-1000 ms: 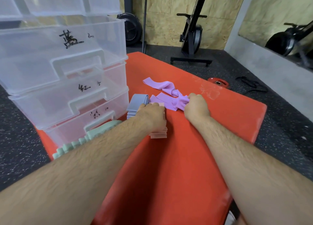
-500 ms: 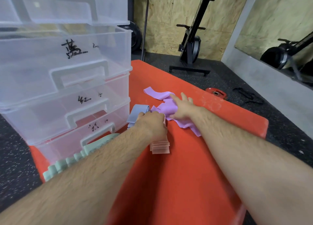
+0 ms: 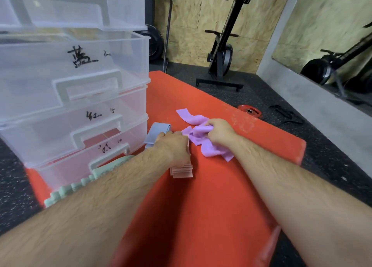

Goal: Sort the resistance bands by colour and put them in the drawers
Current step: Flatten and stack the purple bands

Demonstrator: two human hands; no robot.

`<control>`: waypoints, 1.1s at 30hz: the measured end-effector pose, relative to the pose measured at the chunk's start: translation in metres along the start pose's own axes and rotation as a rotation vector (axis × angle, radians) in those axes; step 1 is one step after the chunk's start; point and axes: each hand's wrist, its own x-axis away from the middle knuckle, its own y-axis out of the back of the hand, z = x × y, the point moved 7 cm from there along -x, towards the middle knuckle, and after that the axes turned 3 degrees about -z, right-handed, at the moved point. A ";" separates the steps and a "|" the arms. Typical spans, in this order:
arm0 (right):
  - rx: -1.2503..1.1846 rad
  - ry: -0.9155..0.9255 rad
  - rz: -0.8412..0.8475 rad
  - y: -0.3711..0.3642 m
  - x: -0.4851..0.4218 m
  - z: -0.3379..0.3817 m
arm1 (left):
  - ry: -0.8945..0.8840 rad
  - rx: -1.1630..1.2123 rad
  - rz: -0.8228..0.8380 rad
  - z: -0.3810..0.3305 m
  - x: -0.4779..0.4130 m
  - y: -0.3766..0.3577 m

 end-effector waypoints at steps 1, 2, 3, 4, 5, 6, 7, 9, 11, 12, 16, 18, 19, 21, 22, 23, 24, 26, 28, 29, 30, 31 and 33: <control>-0.001 -0.012 -0.062 0.011 0.007 -0.001 | -0.005 0.000 0.011 0.000 0.002 -0.001; -0.012 -0.021 -0.141 0.023 0.014 -0.001 | -0.010 0.003 0.022 0.000 0.004 -0.002; -0.034 -0.026 -0.227 0.036 0.023 -0.002 | -0.013 0.008 0.032 0.001 0.007 -0.002; -0.078 -0.036 -0.286 0.046 0.033 -0.004 | -0.015 0.012 0.039 0.001 0.008 -0.002; -0.115 -0.043 -0.305 0.053 0.041 -0.006 | -0.019 0.015 0.042 0.002 0.010 -0.001; -0.125 -0.041 -0.278 0.056 0.049 -0.006 | -0.024 0.018 0.043 0.001 0.011 0.001; -0.095 -0.023 -0.209 0.056 0.057 -0.006 | -0.030 0.022 0.043 -0.001 0.012 0.003; 0.019 0.047 -0.097 0.052 0.071 -0.009 | -0.046 0.025 0.018 -0.006 0.014 0.007; 0.079 0.085 -0.141 0.055 0.084 -0.019 | -0.066 0.033 -0.035 -0.014 0.016 0.011; 0.107 0.075 -0.192 0.060 0.090 -0.025 | -0.083 0.046 -0.067 -0.018 0.016 0.014; 0.056 0.070 -0.327 0.079 0.108 -0.020 | -0.152 0.108 -0.157 -0.036 0.021 0.024; -0.136 0.046 -0.418 0.093 0.113 -0.014 | -0.151 0.166 -0.175 -0.044 0.023 0.031; -0.185 0.059 -0.464 0.099 0.115 -0.010 | -0.149 0.210 -0.182 -0.048 0.023 0.035; -0.181 0.090 -0.469 0.104 0.116 -0.002 | -0.142 0.348 -0.202 -0.053 0.023 0.042; -0.152 0.098 -0.430 0.101 0.115 0.002 | -0.130 0.415 -0.213 -0.053 0.023 0.045; -0.120 0.095 -0.375 0.095 0.113 0.001 | -0.122 0.453 -0.219 -0.054 0.023 0.048; -0.092 0.092 -0.312 0.088 0.113 0.000 | -0.119 0.456 -0.214 -0.054 0.023 0.050; -0.017 0.094 -0.187 0.073 0.113 -0.005 | -0.123 0.385 -0.184 -0.054 0.025 0.048; 0.086 0.124 -0.101 0.059 0.114 -0.007 | -0.127 0.271 -0.136 -0.052 0.028 0.042; 0.122 0.137 -0.063 0.053 0.114 -0.005 | -0.130 0.221 -0.107 -0.050 0.030 0.037; 0.146 0.134 -0.022 0.048 0.114 -0.004 | -0.138 0.183 -0.075 -0.048 0.031 0.031; 0.173 0.118 0.021 0.042 0.113 -0.004 | -0.151 0.152 -0.043 -0.047 0.033 0.026; 0.247 0.071 0.091 0.032 0.110 -0.007 | -0.180 0.109 -0.004 -0.046 0.034 0.019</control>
